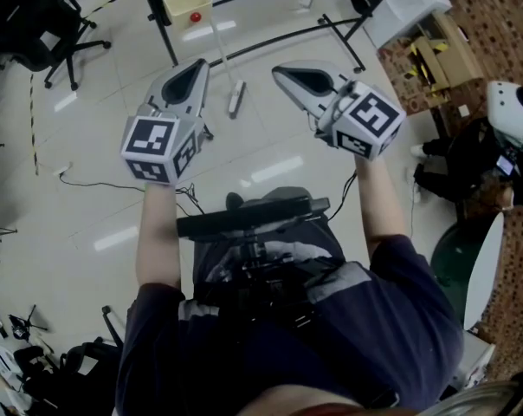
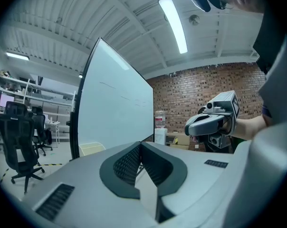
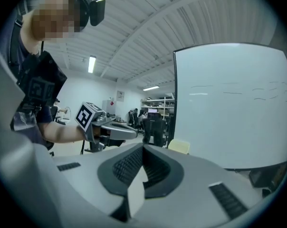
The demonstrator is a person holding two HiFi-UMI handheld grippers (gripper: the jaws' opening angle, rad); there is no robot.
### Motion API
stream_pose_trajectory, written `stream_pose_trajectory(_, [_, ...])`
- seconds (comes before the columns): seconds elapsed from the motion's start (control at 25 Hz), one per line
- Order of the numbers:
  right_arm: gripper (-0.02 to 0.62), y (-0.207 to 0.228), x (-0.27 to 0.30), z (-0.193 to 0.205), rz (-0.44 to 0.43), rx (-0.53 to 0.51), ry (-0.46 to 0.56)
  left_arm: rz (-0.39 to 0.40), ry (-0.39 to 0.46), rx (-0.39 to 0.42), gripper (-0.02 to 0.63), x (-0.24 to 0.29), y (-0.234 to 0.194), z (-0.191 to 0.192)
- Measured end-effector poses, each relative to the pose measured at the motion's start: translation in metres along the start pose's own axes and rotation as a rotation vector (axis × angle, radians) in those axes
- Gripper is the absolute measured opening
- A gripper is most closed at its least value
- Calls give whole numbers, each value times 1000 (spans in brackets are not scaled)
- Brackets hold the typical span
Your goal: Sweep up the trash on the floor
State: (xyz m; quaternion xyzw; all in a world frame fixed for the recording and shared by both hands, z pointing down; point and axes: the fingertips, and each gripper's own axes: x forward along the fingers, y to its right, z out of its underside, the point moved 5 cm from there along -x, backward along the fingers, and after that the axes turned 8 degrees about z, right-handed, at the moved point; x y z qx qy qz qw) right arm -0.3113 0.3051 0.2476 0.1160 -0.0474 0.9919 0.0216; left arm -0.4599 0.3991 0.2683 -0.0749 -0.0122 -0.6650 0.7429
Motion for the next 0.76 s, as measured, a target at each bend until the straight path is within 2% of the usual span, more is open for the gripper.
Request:
stream_pose_trajectory(0.44, [9,-16,28,-21,-77,-38,30,-75,34,32,0,-37,-20,-18])
stream_pose_trajectory(0.76, [9,-19,36,-23,-89,-46,24,-76,33,31,0,-43,-22,-17])
